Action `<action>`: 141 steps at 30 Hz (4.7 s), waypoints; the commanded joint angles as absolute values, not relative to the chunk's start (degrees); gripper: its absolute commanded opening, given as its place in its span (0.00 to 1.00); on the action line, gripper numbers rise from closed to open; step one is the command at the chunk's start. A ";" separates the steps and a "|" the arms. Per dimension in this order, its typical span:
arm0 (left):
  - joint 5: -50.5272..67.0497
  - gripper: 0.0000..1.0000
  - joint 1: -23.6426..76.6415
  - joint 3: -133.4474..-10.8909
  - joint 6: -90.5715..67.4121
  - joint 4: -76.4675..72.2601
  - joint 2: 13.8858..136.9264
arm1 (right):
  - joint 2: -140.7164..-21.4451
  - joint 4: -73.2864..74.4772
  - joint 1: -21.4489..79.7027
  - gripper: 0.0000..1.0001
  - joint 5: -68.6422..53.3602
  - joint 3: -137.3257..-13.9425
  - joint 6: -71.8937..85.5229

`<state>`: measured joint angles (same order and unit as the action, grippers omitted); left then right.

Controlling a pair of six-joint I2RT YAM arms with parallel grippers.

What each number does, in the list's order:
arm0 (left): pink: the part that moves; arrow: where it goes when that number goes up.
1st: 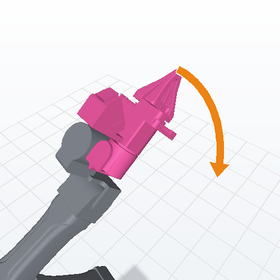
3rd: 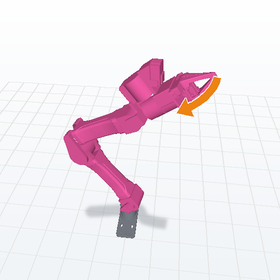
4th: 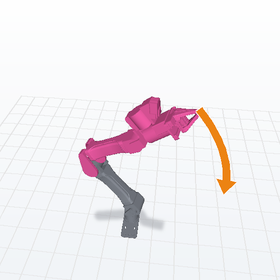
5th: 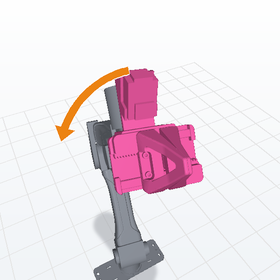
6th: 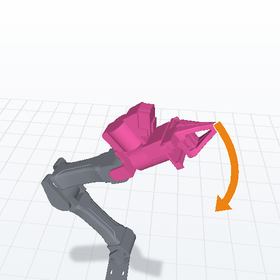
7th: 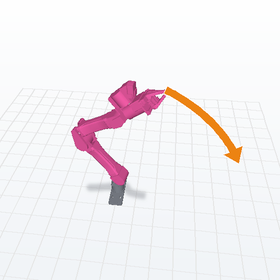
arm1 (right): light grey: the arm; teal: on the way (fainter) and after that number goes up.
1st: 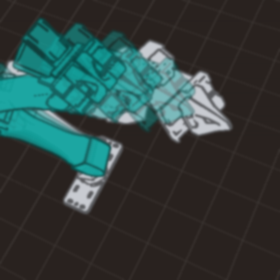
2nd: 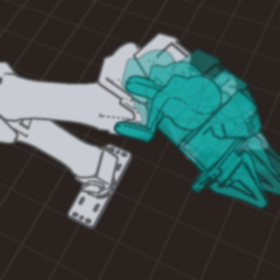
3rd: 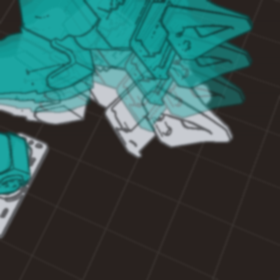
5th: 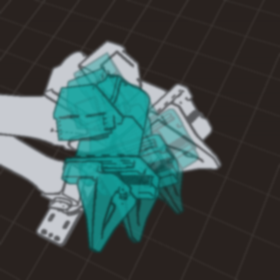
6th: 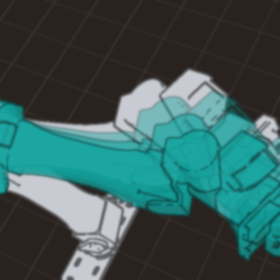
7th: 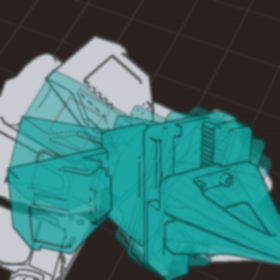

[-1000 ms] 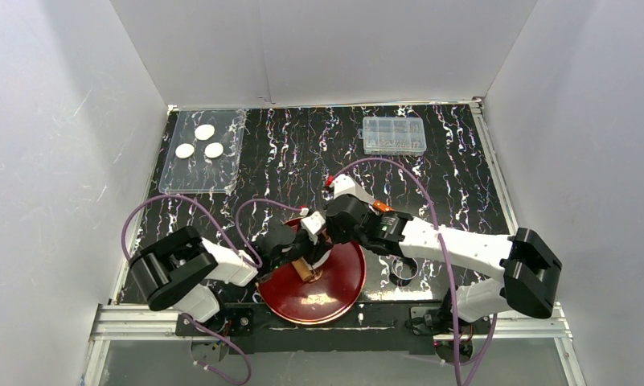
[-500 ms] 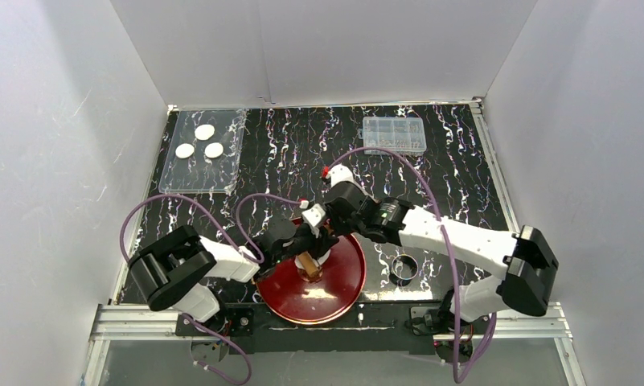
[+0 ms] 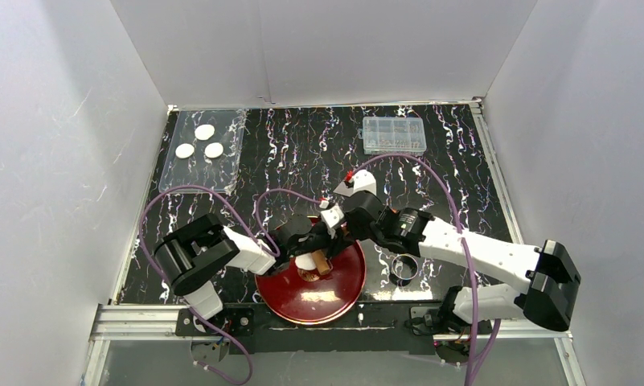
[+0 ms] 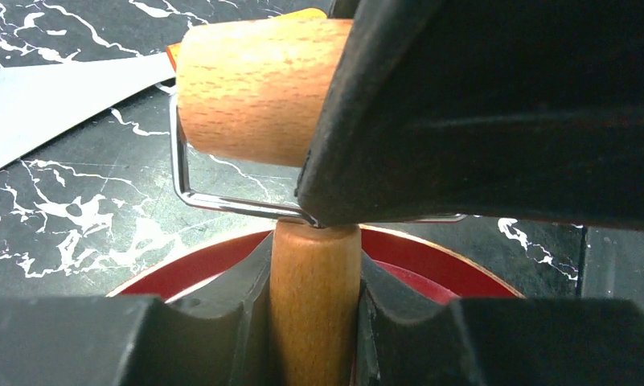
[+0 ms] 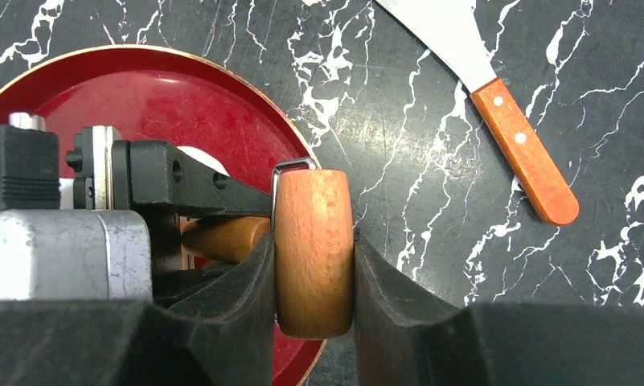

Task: Roll out the dumpling wrappers from the dough
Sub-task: Flatten out the dough on the work surface.

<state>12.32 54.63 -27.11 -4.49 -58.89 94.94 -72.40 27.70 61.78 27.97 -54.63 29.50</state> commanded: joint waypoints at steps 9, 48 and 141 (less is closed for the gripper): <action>-2.07 0.00 56.86 -24.00 -17.00 -42.65 94.63 | -85.86 10.41 74.04 0.01 10.58 -51.00 30.54; 5.31 0.00 52.35 -21.52 0.63 -45.41 87.38 | -91.47 14.84 73.28 0.01 12.68 -62.37 19.91; 11.25 0.00 60.03 -32.85 3.45 -52.03 104.26 | -70.68 21.55 75.41 0.01 23.20 -46.96 33.31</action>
